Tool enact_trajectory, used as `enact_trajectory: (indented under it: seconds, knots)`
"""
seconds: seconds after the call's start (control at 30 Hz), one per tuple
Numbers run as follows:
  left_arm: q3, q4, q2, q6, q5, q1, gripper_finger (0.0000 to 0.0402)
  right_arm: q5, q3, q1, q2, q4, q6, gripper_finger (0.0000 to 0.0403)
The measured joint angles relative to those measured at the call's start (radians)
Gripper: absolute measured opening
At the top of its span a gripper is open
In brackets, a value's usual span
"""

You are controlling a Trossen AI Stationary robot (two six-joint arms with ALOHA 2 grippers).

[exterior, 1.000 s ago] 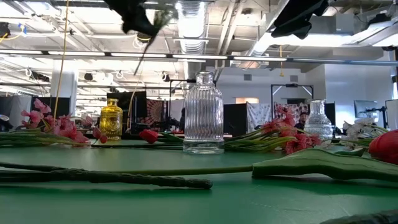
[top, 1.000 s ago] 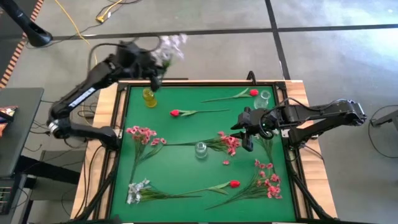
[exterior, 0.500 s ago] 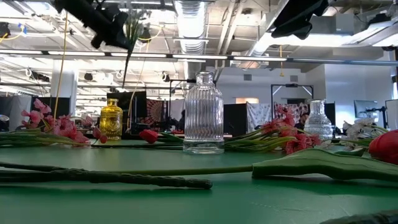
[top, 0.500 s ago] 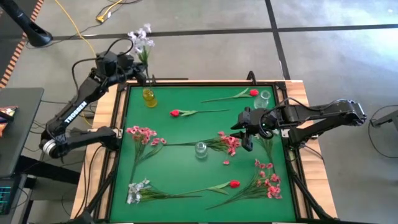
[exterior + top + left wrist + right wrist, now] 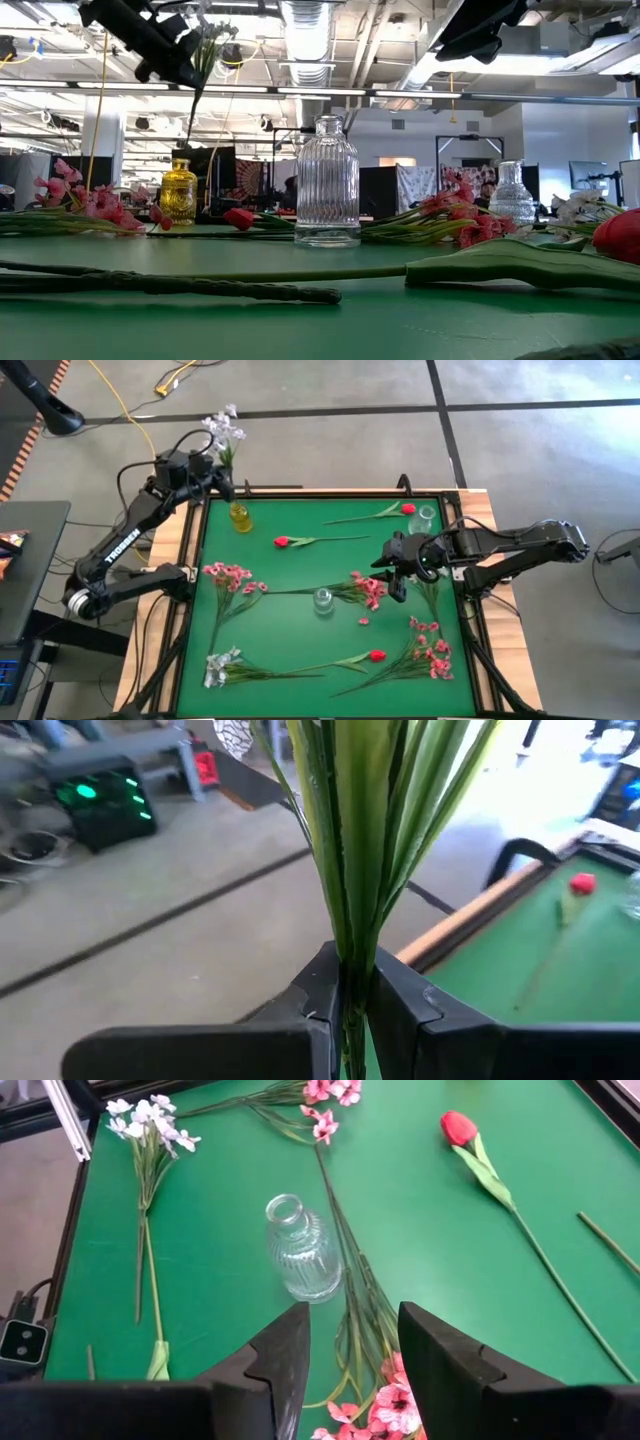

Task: Sort flowers into vase by color
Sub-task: Put the top white flowers into the yellow vase

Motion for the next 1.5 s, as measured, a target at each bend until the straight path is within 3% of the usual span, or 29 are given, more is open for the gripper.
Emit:
enact_trajectory:
  seconds: [0.13,0.67,1.5]
  knots:
    - [0.000,-0.011,-0.002,0.007,-0.043,0.001,0.0023,0.000,0.000,0.000,0.000,0.000,-0.001,0.0179]
    - [-0.004,-0.054,0.012,-0.018,-0.017,0.000,0.0023,0.001,0.000,-0.001,0.000,0.000,-0.001,0.0179]
    - [-0.185,0.040,0.011,-0.021,0.016,0.000,0.0023,0.001,0.000,-0.001,0.000,-0.001,-0.016,0.0179]
